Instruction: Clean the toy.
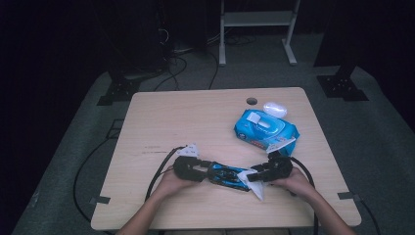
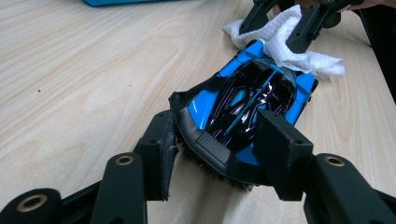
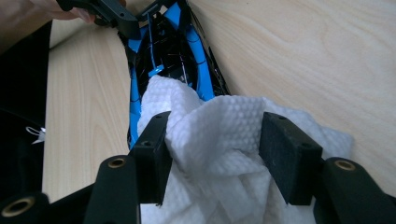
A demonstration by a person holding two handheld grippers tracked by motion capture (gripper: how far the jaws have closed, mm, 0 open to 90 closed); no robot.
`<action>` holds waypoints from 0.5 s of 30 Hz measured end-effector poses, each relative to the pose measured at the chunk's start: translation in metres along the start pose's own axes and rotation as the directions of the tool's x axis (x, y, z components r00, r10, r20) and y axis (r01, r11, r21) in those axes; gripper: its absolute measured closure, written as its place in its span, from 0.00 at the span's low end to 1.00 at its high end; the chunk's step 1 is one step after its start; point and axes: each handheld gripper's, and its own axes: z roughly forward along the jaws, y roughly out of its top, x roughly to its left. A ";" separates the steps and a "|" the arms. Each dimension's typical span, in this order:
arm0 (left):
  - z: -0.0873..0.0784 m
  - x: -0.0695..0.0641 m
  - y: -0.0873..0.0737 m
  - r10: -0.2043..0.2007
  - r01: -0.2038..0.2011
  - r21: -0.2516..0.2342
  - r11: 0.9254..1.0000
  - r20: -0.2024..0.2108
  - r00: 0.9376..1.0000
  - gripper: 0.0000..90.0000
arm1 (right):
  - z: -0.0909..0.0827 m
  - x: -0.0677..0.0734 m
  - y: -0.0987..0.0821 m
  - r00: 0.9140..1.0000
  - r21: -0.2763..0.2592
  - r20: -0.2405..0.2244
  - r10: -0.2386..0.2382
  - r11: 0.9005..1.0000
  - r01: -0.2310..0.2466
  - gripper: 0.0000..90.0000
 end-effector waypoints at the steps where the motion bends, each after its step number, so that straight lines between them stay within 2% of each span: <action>1: 0.000 0.000 0.000 -0.012 0.012 0.003 1.000 0.002 1.000 0.55 | 0.000 0.000 0.000 1.000 0.001 -0.003 0.002 1.000 -0.002 0.49; 2: 0.001 0.001 0.001 -0.039 0.039 0.016 0.999 -0.006 0.999 0.53 | 0.000 0.000 0.000 1.000 0.000 -0.003 0.001 1.000 -0.001 0.49; 4: 0.004 0.002 0.002 -0.087 0.088 0.031 0.996 -0.016 0.996 0.40 | 0.000 0.000 0.000 1.000 -0.001 -0.004 0.003 1.000 -0.003 0.49; 7: 0.006 0.004 0.003 -0.116 0.115 0.038 0.993 0.014 0.993 0.39 | 0.001 0.001 0.000 1.000 -0.001 0.002 0.000 1.000 0.000 0.49; 9: 0.007 0.004 0.003 -0.119 0.117 0.039 0.992 0.037 0.992 0.44 | 0.001 0.001 0.000 1.000 -0.003 0.004 -0.002 1.000 0.002 0.49; 13: 0.004 0.003 0.003 -0.099 0.098 0.034 0.995 0.032 0.995 0.52 | 0.001 0.001 -0.001 1.000 -0.005 0.001 -0.003 1.000 0.003 0.49; 15: 0.000 0.003 0.002 -0.064 0.064 0.020 0.998 0.022 0.998 0.58 | 0.001 0.001 -0.001 1.000 -0.006 0.001 -0.004 1.000 0.004 0.49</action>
